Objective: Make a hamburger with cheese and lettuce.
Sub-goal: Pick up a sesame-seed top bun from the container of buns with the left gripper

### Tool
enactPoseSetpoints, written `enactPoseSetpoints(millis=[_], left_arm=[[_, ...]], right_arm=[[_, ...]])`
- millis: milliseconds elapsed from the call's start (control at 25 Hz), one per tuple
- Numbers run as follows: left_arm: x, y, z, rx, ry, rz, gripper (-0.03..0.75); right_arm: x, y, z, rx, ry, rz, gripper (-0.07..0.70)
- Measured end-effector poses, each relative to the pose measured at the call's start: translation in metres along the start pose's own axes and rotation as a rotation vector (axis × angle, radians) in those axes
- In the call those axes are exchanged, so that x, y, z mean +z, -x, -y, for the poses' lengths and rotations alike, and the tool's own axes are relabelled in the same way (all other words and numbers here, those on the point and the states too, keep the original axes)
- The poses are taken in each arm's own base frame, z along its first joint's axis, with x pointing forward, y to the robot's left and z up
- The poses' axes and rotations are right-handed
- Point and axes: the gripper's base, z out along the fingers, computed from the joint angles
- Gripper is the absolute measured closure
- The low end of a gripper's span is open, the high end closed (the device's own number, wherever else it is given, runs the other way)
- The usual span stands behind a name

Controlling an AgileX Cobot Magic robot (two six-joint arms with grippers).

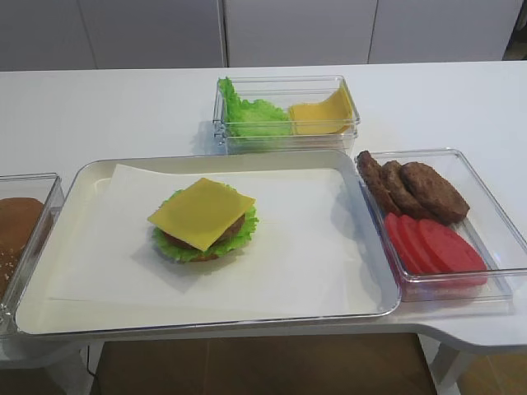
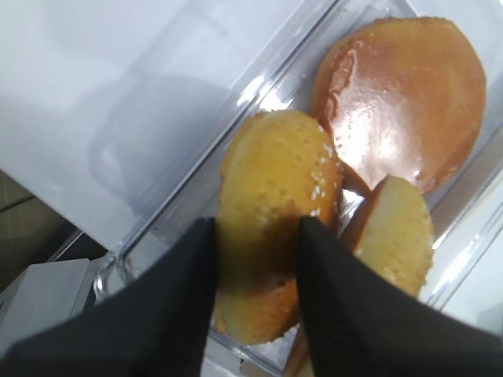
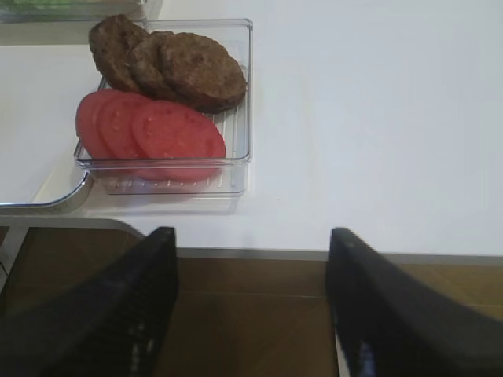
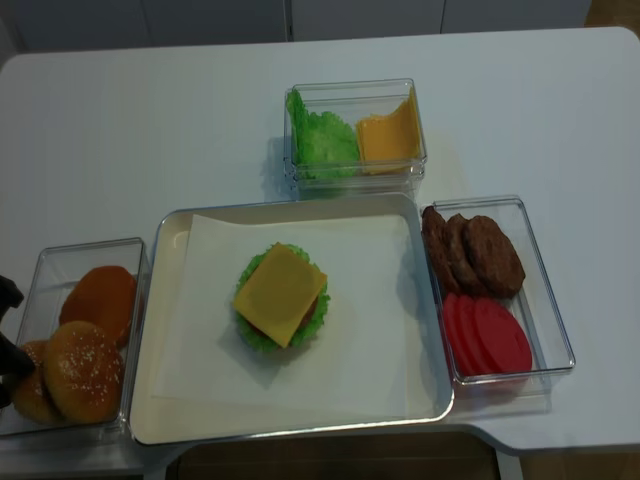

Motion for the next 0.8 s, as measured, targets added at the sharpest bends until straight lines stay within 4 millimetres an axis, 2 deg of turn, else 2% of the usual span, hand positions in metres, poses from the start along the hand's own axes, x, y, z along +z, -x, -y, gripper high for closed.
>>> enactPoseSetpoints(millis=[160, 800], left_arm=[[0.0000, 0.0001, 0.0007, 0.000, -0.008, 0.002, 0.500], [0.0000, 0.0007, 0.0016, 0.045, -0.017, 0.008, 0.512]], right_arm=[[0.0000, 0.0000, 0.0000, 0.000, 0.000, 0.000, 0.181], [0.0000, 0.0000, 0.0000, 0.000, 0.000, 0.000, 0.181]])
